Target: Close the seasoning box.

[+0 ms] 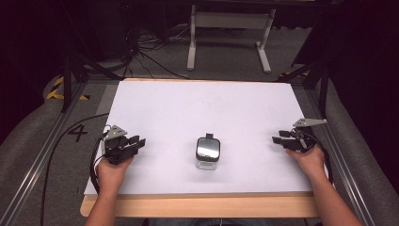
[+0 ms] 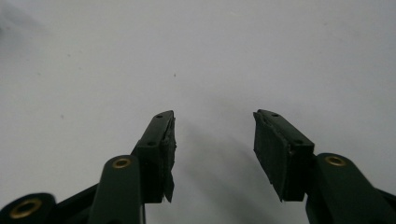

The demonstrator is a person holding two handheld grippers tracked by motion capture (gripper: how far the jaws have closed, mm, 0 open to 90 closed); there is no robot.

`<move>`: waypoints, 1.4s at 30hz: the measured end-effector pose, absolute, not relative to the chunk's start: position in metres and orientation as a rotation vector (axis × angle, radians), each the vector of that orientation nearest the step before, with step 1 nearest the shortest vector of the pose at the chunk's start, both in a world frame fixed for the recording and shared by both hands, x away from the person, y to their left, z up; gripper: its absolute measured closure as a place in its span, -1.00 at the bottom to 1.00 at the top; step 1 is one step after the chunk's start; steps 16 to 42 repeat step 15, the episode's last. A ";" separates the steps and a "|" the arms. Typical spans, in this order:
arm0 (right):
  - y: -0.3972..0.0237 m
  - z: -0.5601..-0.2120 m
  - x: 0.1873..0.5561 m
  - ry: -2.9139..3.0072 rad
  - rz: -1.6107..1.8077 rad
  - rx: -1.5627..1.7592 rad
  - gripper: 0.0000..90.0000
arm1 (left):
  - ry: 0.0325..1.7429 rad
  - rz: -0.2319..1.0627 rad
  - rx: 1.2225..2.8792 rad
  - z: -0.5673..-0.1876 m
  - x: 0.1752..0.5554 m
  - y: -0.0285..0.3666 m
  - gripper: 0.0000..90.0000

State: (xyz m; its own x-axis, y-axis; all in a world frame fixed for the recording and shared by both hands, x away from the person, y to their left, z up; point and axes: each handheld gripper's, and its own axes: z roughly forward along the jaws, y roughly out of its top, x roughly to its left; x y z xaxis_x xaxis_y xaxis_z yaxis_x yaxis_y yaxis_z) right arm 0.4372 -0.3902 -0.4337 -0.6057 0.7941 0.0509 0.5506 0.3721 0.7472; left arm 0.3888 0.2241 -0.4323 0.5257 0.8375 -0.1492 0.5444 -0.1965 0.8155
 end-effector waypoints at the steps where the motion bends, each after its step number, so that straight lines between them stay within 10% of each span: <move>1: -0.389 -0.438 0.437 2.325 1.084 1.173 0.07 | 1.132 0.417 1.873 -0.434 0.389 0.223 0.37; 42: -0.377 -0.440 0.432 2.326 1.049 1.099 0.01 | 1.146 0.361 1.898 -0.445 0.392 0.215 0.24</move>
